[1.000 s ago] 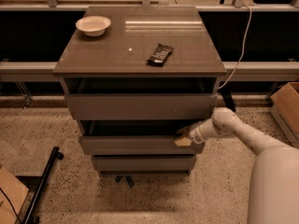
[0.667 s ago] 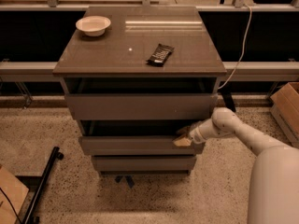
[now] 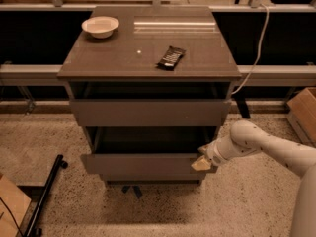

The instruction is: Open middle drawer

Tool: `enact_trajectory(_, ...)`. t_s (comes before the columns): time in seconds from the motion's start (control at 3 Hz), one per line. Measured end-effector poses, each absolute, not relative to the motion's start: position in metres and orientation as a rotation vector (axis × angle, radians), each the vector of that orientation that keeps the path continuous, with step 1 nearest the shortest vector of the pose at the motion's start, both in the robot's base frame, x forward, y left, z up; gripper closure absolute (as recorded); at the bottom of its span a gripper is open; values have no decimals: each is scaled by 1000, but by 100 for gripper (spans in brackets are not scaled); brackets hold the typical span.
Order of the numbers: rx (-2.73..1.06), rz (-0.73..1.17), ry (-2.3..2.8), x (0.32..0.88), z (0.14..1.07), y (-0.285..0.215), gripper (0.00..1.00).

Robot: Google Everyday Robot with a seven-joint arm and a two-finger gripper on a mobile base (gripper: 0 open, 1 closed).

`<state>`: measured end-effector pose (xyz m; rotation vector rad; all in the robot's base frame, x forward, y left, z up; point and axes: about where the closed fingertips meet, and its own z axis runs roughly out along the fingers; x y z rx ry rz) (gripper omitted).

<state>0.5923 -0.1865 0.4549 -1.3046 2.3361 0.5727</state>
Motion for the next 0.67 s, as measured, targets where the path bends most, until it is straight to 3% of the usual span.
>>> enact_trajectory(0.33,-1304,572,2338,592,455,-187,84)
enact_trajectory(0.67,-1303,568,2411,563,456,-192,100)
